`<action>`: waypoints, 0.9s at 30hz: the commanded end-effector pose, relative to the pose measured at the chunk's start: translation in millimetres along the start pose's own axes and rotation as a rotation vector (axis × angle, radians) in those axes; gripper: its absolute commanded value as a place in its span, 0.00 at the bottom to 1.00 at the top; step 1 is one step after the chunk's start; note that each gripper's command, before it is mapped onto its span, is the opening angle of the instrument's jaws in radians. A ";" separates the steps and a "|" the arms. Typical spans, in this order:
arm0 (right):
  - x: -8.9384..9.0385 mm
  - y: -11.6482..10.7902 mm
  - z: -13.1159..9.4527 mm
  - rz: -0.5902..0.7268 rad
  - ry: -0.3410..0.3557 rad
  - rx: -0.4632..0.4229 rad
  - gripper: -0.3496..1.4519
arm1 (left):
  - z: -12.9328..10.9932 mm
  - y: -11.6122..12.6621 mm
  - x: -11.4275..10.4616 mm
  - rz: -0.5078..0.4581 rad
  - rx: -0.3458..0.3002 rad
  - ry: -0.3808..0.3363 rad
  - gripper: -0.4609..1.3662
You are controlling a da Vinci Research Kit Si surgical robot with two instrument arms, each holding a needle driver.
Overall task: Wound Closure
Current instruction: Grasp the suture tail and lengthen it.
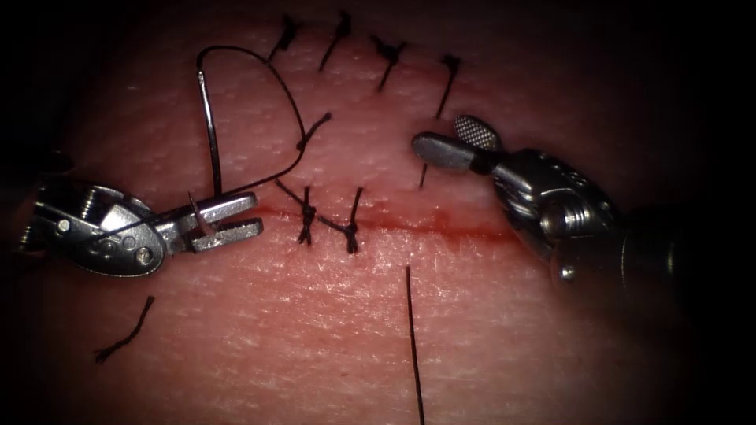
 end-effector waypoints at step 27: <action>-1.1 0.9 3.9 -0.092 -0.010 -0.039 0.85 | 0.0 0.1 0.0 -0.006 -0.004 0.001 0.06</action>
